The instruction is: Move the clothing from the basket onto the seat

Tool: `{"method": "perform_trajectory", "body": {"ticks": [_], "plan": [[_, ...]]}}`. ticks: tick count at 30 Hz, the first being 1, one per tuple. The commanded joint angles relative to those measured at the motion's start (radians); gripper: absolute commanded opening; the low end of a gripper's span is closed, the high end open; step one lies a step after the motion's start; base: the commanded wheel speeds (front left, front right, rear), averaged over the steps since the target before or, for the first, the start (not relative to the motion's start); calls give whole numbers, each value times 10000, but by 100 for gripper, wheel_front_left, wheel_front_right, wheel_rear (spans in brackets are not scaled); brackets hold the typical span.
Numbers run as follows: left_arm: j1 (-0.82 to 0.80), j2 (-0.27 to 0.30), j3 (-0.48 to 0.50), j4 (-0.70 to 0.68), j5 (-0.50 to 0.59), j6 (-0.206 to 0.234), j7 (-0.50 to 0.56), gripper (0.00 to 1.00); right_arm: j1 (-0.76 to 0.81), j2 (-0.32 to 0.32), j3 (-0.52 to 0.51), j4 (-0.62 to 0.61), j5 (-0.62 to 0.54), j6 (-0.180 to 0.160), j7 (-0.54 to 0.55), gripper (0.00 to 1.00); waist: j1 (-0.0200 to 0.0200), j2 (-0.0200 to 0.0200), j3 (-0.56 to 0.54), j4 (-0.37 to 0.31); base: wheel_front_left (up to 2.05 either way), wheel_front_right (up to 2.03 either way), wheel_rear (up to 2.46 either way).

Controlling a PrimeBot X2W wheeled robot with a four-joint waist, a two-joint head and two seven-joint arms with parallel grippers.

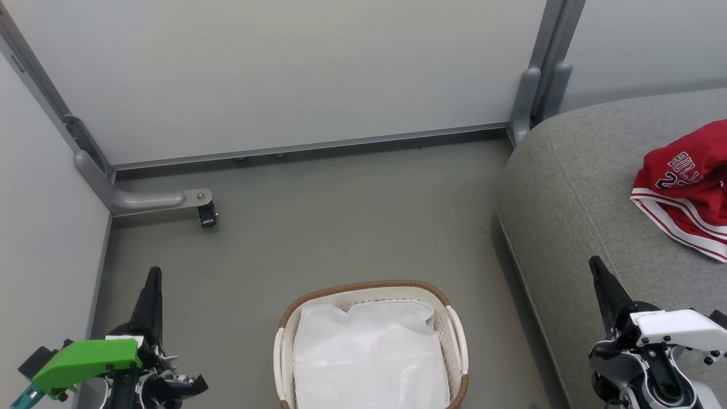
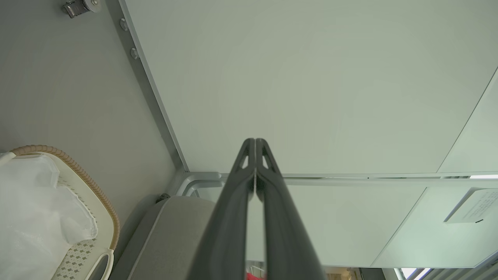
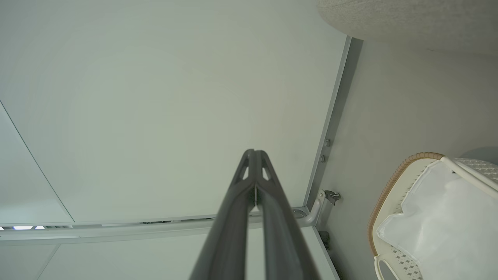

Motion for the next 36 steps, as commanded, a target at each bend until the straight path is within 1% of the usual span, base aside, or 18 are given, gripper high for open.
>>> {"method": "perform_trajectory", "body": {"ticks": [1, 36], "plan": [[-183, 75, 34, -48, -225, -76, 38, 0, 102, -26, -53, -63, 166, 0, 80, 0, 0, 0, -7, -1, 0, 0, 0], [-162, 75, 31, -45, -229, -75, 59, 0, 105, -25, -50, -63, 195, 0, 78, 0, 0, 0, -12, -2, 0, 0, 0]]}}
